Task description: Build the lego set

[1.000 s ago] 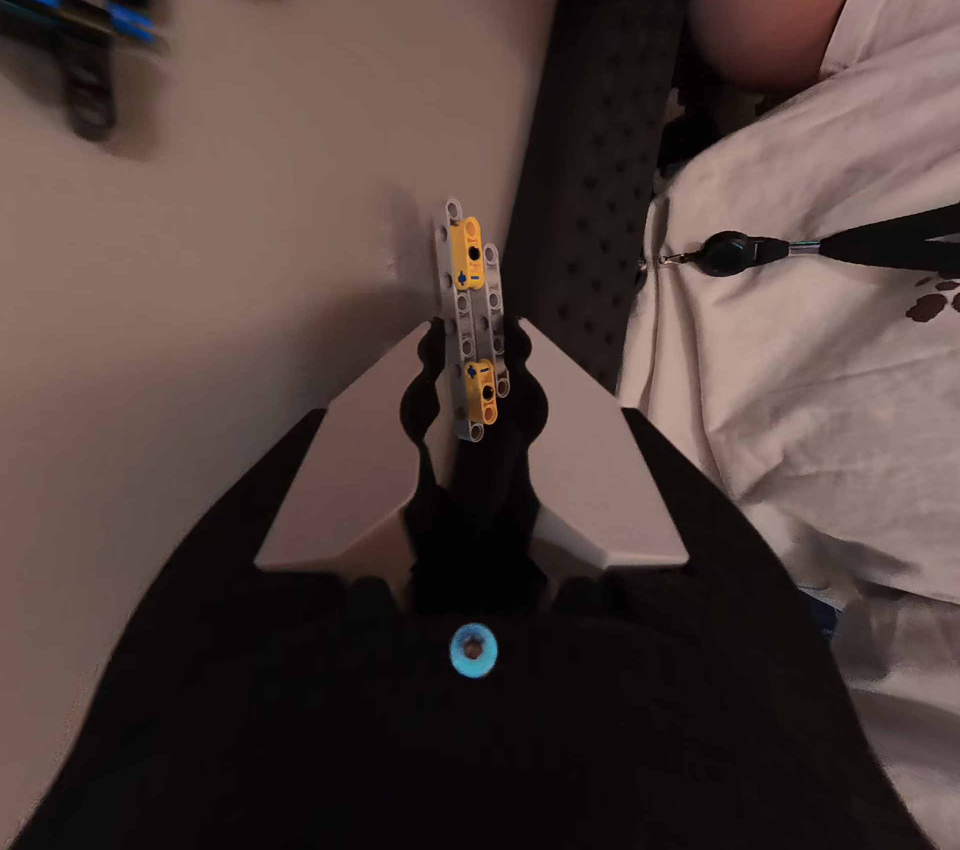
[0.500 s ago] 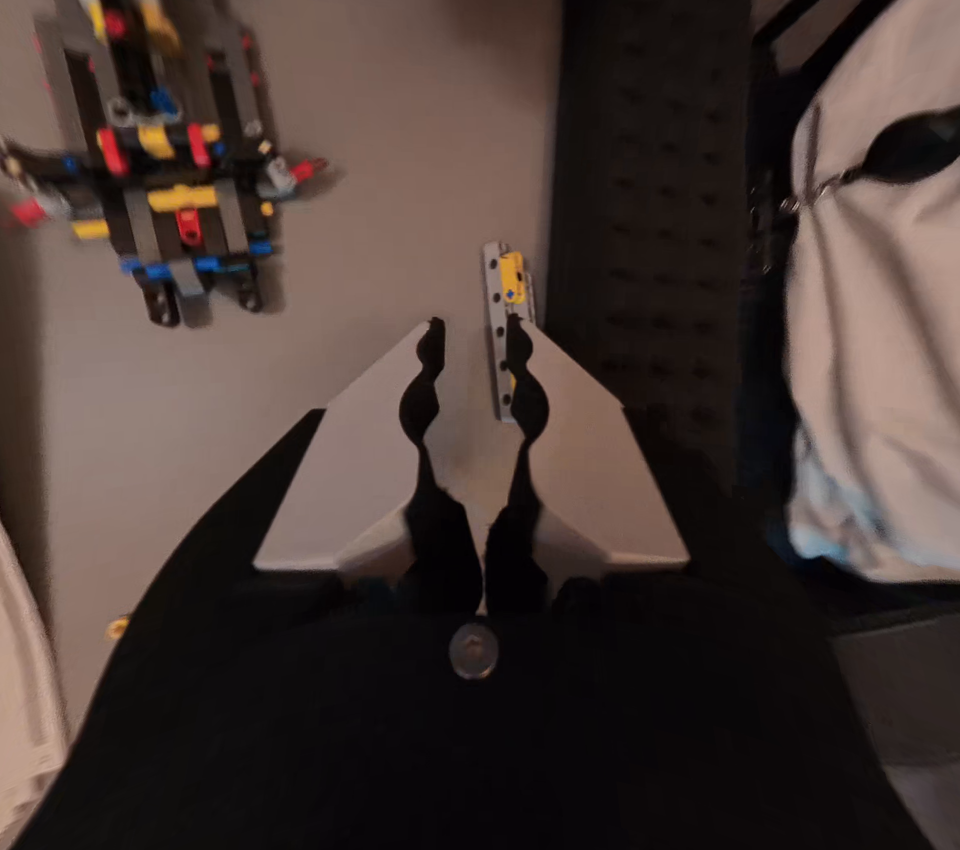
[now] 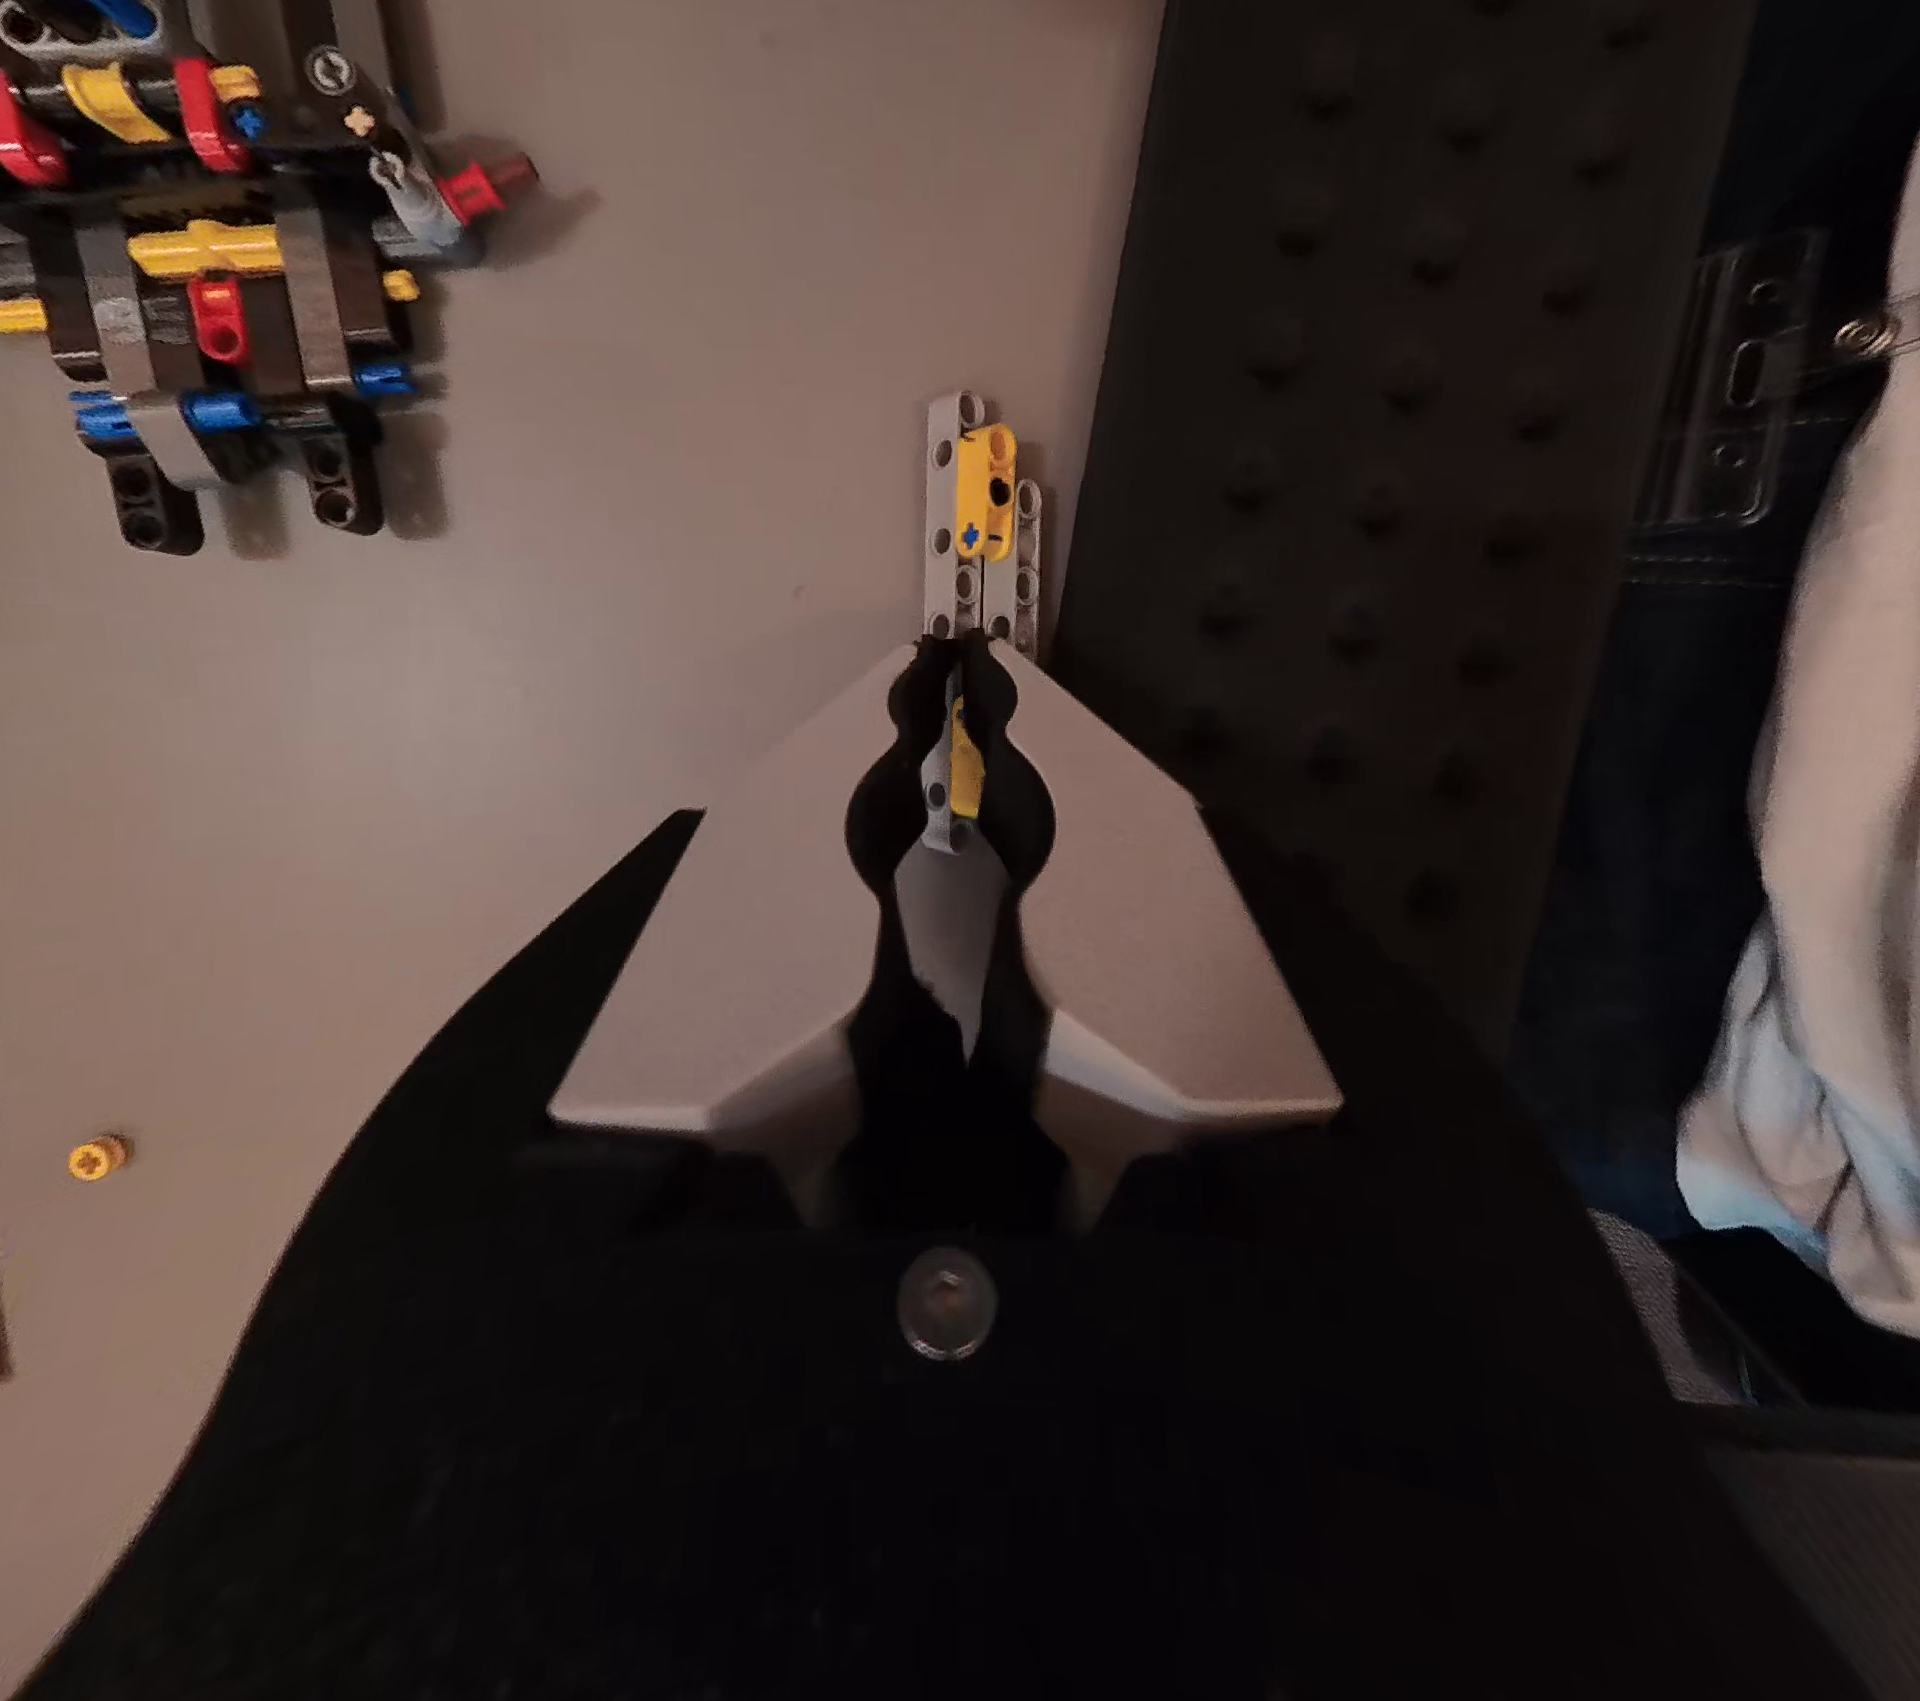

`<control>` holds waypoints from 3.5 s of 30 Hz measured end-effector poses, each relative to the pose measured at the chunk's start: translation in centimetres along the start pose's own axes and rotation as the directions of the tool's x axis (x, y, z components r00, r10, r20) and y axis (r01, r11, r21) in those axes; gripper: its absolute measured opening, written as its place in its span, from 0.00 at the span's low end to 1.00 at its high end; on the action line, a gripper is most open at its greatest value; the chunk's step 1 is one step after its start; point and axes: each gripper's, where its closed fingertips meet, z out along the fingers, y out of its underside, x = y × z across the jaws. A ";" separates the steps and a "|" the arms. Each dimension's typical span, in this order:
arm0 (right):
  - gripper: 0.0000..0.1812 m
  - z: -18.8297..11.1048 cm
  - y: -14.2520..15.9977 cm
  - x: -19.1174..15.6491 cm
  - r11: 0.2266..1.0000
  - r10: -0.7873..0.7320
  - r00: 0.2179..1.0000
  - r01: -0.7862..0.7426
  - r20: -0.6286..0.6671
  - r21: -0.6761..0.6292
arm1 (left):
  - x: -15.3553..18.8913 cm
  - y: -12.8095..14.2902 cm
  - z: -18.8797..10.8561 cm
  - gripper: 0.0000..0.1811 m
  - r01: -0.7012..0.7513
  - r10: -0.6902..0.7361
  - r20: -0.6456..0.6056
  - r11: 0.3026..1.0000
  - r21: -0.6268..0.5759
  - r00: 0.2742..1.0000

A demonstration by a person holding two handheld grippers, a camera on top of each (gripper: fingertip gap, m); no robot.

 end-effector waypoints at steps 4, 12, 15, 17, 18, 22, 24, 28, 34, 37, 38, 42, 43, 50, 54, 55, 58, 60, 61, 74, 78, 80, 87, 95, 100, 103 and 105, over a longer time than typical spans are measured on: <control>0.02 0.0 0.0 0.0 1.000 0.000 1.000 0.000 0.001 -0.001 | -0.6 0.0 0.0 0.00 0.013 -0.013 0.001 1.000 0.008 1.000; 0.02 0.1 0.1 -0.2 1.000 0.002 1.000 -0.002 0.012 -0.007 | -1.4 -0.4 0.2 0.01 0.053 -0.051 -0.039 0.998 0.036 0.998; 0.02 0.1 0.1 -0.1 1.000 0.003 1.000 -0.003 0.011 -0.006 | -1.9 -0.5 0.0 0.02 0.083 -0.082 -0.028 0.996 0.043 0.996; 0.02 0.1 0.1 -0.1 1.000 0.006 1.000 -0.006 0.011 -0.003 | -2.0 -0.9 -0.4 0.03 0.092 -0.092 0.003 0.994 0.062 0.996; 0.02 0.1 0.0 -0.1 1.000 0.007 1.000 -0.007 0.011 -0.002 | -2.0 -1.2 -0.7 0.03 0.099 -0.101 0.024 0.992 0.077 0.995; 0.02 0.1 0.0 -0.1 1.000 0.010 1.000 -0.010 0.014 -0.002 | -0.3 -2.3 -1.4 0.07 0.081 -0.088 0.069 0.992 0.096 0.994; 0.02 0.1 0.1 -0.1 1.000 0.009 1.000 -0.009 0.015 -0.003 | -0.8 -1.8 -1.0 0.09 0.069 -0.075 0.155 0.997 0.043 0.985; 0.02 0.1 0.1 -0.2 1.000 0.010 1.000 -0.010 0.019 -0.006 | -1.4 -0.7 0.0 0.14 0.055 -0.045 0.207 0.998 -0.042 0.977; 0.02 0.1 0.1 -0.2 1.000 0.011 1.000 -0.011 0.019 -0.005 | -1.1 -0.5 1.1 0.08 0.079 -0.068 0.131 0.994 -0.076 0.989; 0.02 0.2 0.2 -0.3 1.000 0.007 1.000 -0.006 0.024 -0.010 | -0.8 -0.5 1.1 0.08 0.081 -0.078 0.038 0.993 -0.087 0.996; 0.02 0.1 0.1 -0.3 1.000 0.003 1.000 -0.003 0.022 -0.009 | -0.9 -0.5 1.0 0.08 0.076 -0.076 0.006 0.993 -0.089 0.997; 0.02 -0.7 -1.0 0.6 0.999 -0.024 0.999 0.025 -0.030 0.037 | -6.0 -7.8 -4.3 0.08 0.246 -0.202 -0.147 0.874 0.420 0.968; 0.02 -1.0 -1.4 0.9 0.998 -0.026 0.998 0.029 -0.048 0.054 | -7.1 -10.6 -7.8 0.08 0.318 -0.195 -0.262 0.733 0.602 0.945; 0.02 -1.2 -1.7 0.9 0.997 -0.071 0.996 0.073 -0.056 0.038 | -9.6 -16.2 -16.6 0.08 0.671 0.151 -0.689 0.156 0.725 0.709; 0.02 -0.7 -1.0 0.0 0.993 -0.121 0.992 0.121 -0.028 0.004 | -10.5 -15.1 -14.6 0.08 0.774 0.199 -0.774 0.099 0.626 0.601; 0.02 -0.5 -0.8 0.0 0.991 -0.131 0.991 0.130 -0.030 -0.009 | -10.4 -14.9 -14.0 0.08 0.791 0.200 -0.794 0.113 0.601 0.574; 0.02 0.1 0.4 -0.1 0.986 -0.155 0.987 0.153 -0.029 -0.073 | -9.7 -14.5 -12.0 0.08 0.745 0.137 -0.767 0.184 0.642 0.627; 0.02 0.4 1.3 -0.1 0.981 -0.160 0.987 0.156 -0.031 -0.116 | -9.0 -14.7 -11.7 0.08 0.731 0.142 -0.763 0.221 0.645 0.631; 0.02 0.5 1.5 -0.1 0.979 -0.162 0.986 0.156 -0.033 -0.127 | -8.7 -14.8 -11.8 0.08 0.722 0.149 -0.756 0.229 0.653 0.637; 0.02 0.3 1.4 0.3 0.978 -0.171 0.983 0.160 -0.073 -0.133 | -8.5 -14.8 -11.3 0.08 0.724 0.128 -0.763 0.251 0.643 0.633; 0.02 0.3 1.4 0.5 0.980 -0.161 0.984 0.150 -0.082 -0.130 | -8.6 -14.8 -11.1 0.08 0.726 0.118 -0.764 0.251 0.640 0.634; 0.02 0.3 1.4 0.6 0.980 -0.162 0.983 0.151 -0.085 -0.131 | -9.0 -14.6 -11.4 0.08 0.735 0.122 -0.768 0.229 0.638 0.629; 0.02 0.6 2.0 0.2 0.978 -0.157 0.986 0.147 -0.061 -0.150 | -9.9 -14.4 -11.2 0.08 0.750 0.097 -0.777 0.209 0.627 0.622; 0.02 0.6 2.1 0.5 0.980 -0.120 0.991 0.109 -0.063 -0.164 | -8.4 -14.8 -9.5 0.08 0.693 0.079 -0.746 0.314 0.649 0.662; 0.02 0.6 2.5 0.5 0.981 -0.070 0.996 0.061 -0.047 -0.182 | -7.9 -14.7 -9.1 0.08 0.621 0.077 -0.688 0.368 0.692 0.721; 0.02 0.5 2.8 0.6 0.979 -0.049 0.998 0.038 -0.048 -0.202 | -7.8 -14.5 -8.6 0.08 0.579 0.063 -0.652 0.402 0.710 0.756; 0.02 0.5 3.2 0.7 0.974 -0.036 0.998 0.025 -0.045 -0.226 | -7.7 -14.3 -8.0 0.08 0.508 0.054 -0.591 0.453 0.733 0.805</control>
